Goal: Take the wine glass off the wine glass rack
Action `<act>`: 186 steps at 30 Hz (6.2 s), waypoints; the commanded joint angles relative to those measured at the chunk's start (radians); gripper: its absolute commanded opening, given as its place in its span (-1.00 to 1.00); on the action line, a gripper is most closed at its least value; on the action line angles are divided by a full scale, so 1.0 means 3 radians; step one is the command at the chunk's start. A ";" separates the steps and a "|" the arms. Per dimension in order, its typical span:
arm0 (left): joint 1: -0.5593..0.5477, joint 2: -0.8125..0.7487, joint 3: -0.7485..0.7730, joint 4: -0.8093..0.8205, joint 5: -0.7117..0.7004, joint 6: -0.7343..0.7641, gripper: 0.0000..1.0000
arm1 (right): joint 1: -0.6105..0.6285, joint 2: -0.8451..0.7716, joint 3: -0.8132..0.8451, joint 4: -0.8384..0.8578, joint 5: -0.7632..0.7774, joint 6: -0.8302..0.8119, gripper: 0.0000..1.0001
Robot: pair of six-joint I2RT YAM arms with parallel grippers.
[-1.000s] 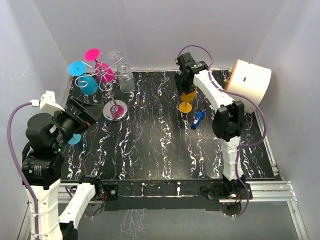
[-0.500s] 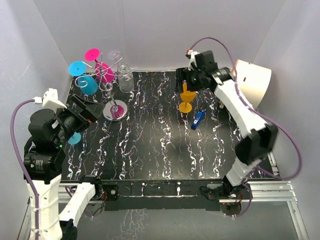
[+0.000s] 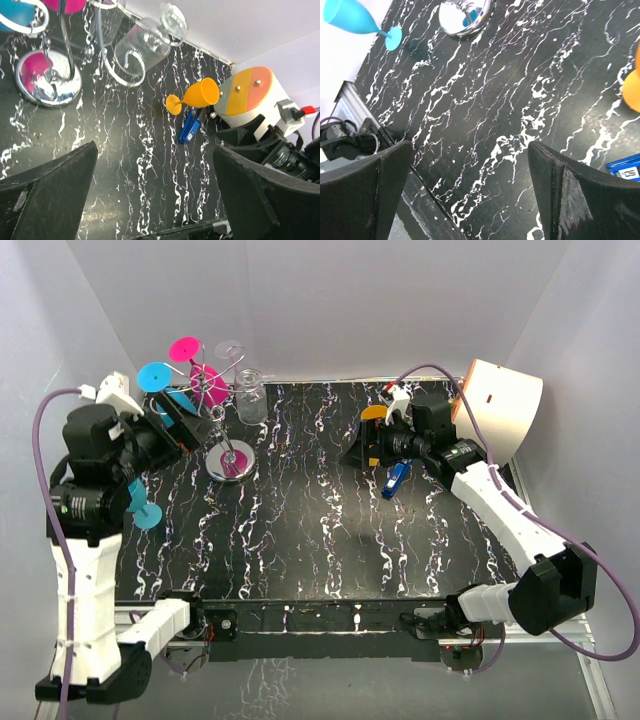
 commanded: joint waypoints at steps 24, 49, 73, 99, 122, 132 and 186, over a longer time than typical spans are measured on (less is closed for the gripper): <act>0.0664 0.1799 0.1433 -0.0190 -0.1147 0.1193 0.97 | 0.0008 -0.0310 -0.0176 0.0538 -0.0436 0.0145 0.97; 0.1975 0.1609 0.0329 0.1653 0.1599 -0.0694 0.70 | 0.0010 -0.0416 -0.0281 0.0607 -0.0437 0.0179 0.97; 0.1976 0.1734 -0.0455 0.2723 0.2141 -0.1523 -0.13 | 0.0006 -0.0440 -0.0213 0.0684 -0.0431 0.0287 0.97; 0.1971 0.1613 -0.0522 0.3292 0.2274 -0.2237 -1.00 | 0.0007 -0.0436 -0.0132 0.0618 -0.0297 0.0321 0.97; 0.1895 0.2031 0.0169 0.2793 0.1948 -0.1971 -1.00 | 0.0004 -0.0557 0.0017 0.0542 0.0123 0.0342 0.97; 0.1750 0.2037 0.0163 0.2939 0.2188 -0.1988 -1.00 | 0.0006 -0.0538 0.0006 0.0584 0.0088 0.0395 0.97; 0.0599 0.0455 -0.0238 0.5460 0.3073 -0.1988 -1.00 | 0.0007 -0.0606 0.0024 0.0637 -0.0014 0.0502 0.97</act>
